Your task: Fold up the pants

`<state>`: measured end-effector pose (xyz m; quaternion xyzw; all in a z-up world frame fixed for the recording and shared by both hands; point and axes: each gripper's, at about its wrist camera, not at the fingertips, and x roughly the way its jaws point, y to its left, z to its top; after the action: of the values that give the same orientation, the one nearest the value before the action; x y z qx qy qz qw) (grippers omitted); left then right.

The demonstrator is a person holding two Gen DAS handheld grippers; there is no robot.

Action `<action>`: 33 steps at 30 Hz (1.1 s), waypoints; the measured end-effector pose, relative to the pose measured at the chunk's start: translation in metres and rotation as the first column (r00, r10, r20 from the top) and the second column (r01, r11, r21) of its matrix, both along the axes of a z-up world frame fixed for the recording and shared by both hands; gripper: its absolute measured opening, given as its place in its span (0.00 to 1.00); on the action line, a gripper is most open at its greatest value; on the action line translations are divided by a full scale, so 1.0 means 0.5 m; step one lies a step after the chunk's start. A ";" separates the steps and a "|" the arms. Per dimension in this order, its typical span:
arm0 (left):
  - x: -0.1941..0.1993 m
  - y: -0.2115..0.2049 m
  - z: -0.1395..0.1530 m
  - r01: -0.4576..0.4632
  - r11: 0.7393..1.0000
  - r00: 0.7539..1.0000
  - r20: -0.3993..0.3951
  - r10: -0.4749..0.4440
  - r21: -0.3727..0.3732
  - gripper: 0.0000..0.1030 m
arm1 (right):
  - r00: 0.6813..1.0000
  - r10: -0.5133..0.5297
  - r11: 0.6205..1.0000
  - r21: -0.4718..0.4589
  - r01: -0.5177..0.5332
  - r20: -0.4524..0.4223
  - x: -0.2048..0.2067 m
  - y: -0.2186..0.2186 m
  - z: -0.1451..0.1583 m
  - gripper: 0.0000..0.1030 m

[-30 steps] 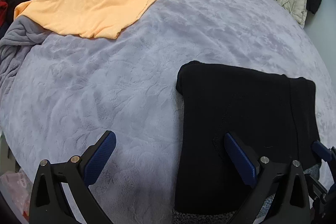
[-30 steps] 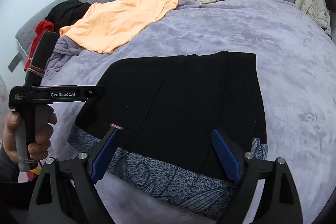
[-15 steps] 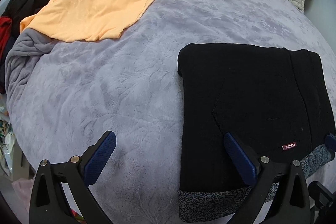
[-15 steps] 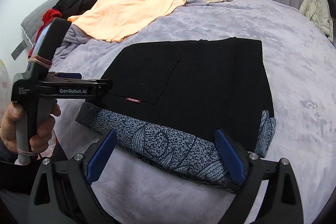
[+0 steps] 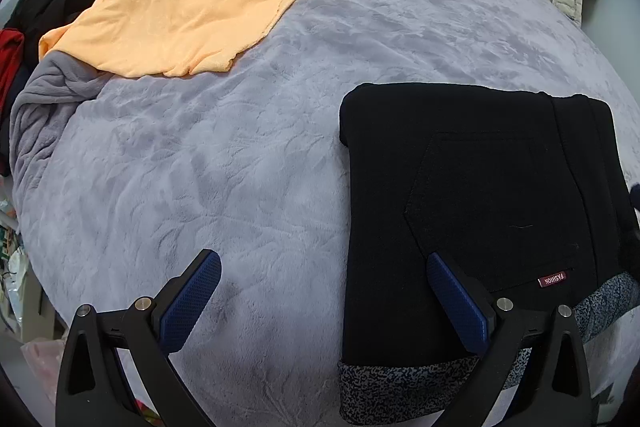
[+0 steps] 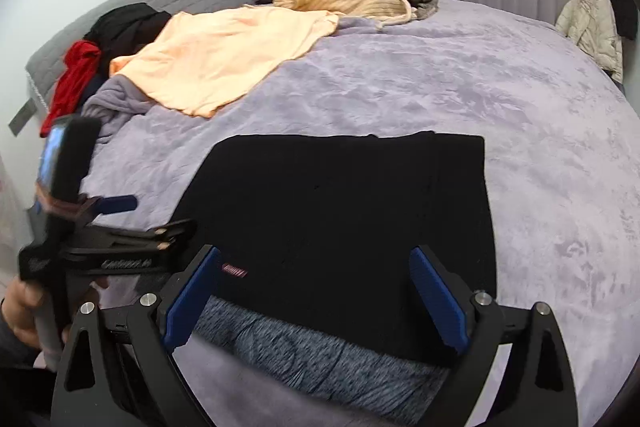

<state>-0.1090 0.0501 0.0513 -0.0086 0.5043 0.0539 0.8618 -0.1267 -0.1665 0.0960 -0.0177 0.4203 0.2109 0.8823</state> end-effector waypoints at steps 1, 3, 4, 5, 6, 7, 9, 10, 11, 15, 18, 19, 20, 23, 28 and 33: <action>0.001 0.001 -0.001 0.002 1.000 1.000 -0.001 -0.002 -0.001 1.00 | 1.000 -0.017 1.000 -0.008 0.017 -0.025 0.027 0.005 -0.003 0.94; 0.000 0.000 0.000 0.001 1.000 1.000 -0.001 -0.001 -0.002 1.00 | 0.997 -0.031 0.999 -0.011 0.030 -0.071 0.076 0.014 -0.006 0.94; 0.000 -0.001 0.000 0.000 1.000 1.000 -0.001 0.000 -0.002 1.00 | 0.996 -0.032 0.999 -0.001 0.032 -0.083 0.103 0.018 -0.005 0.94; 0.000 -0.001 0.000 0.000 1.000 1.000 -0.002 0.000 -0.003 1.00 | 0.996 -0.036 0.999 0.002 0.036 -0.087 0.124 0.020 -0.005 0.94; 0.000 -0.002 0.000 0.001 1.000 1.000 -0.002 -0.001 -0.005 1.00 | 0.995 -0.047 0.999 -0.009 0.047 -0.087 0.146 0.026 -0.007 0.94; 0.000 -0.001 -0.001 0.002 1.000 1.000 -0.002 -0.002 -0.008 1.00 | 0.994 -0.058 0.998 -0.026 0.056 -0.092 0.169 0.033 -0.012 0.94; 0.004 0.001 0.000 0.008 1.000 1.000 -0.003 -0.008 -0.016 1.00 | 0.987 -0.062 0.997 -0.046 0.056 -0.148 0.212 0.043 -0.038 0.95; 0.006 0.002 0.000 0.011 1.000 1.000 -0.004 -0.011 -0.022 1.00 | 0.982 -0.064 0.998 -0.040 0.058 -0.177 0.222 0.040 -0.058 0.98; 0.008 0.004 0.000 0.013 1.000 1.000 -0.006 -0.013 -0.029 1.00 | 0.981 -0.065 0.998 -0.035 0.060 -0.185 0.228 0.041 -0.069 0.99; 0.025 0.024 0.012 0.026 0.991 0.999 -0.023 -0.029 -0.130 1.00 | 0.995 -0.042 0.994 -0.101 0.032 -0.096 0.199 0.054 -0.084 0.99; 0.069 0.055 0.033 -0.042 0.983 0.999 -0.027 0.038 -0.180 1.00 | 0.998 -0.035 0.995 -0.092 0.030 -0.057 0.187 0.050 -0.081 0.99; 0.090 0.067 0.040 -0.064 0.981 0.998 -0.020 0.061 -0.184 1.00 | 0.998 -0.035 0.996 -0.089 0.031 -0.054 0.188 0.049 -0.080 0.99; 0.113 0.075 0.043 -0.086 0.982 0.996 -0.019 0.083 -0.171 1.00 | 0.998 -0.036 0.996 -0.089 0.031 -0.050 0.188 0.048 -0.080 0.99; 0.176 0.093 0.031 -0.126 0.980 0.992 -0.040 0.121 -0.153 1.00 | 0.999 -0.037 0.994 -0.099 0.034 -0.036 0.185 0.052 -0.080 0.99; 0.186 0.094 0.034 -0.109 0.976 0.994 -0.034 0.105 -0.191 1.00 | 0.999 -0.031 0.995 -0.092 0.030 -0.018 0.179 0.047 -0.081 0.99; 0.205 0.085 -0.006 -0.035 0.993 0.997 -0.078 0.026 -0.117 1.00 | 0.999 -0.030 0.995 -0.091 0.028 -0.020 0.180 0.051 -0.083 0.99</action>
<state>-0.0063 0.0925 0.0483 -0.0652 0.5390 0.0376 0.8389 -0.0365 -0.1410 0.0548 -0.0494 0.4389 0.1791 0.8791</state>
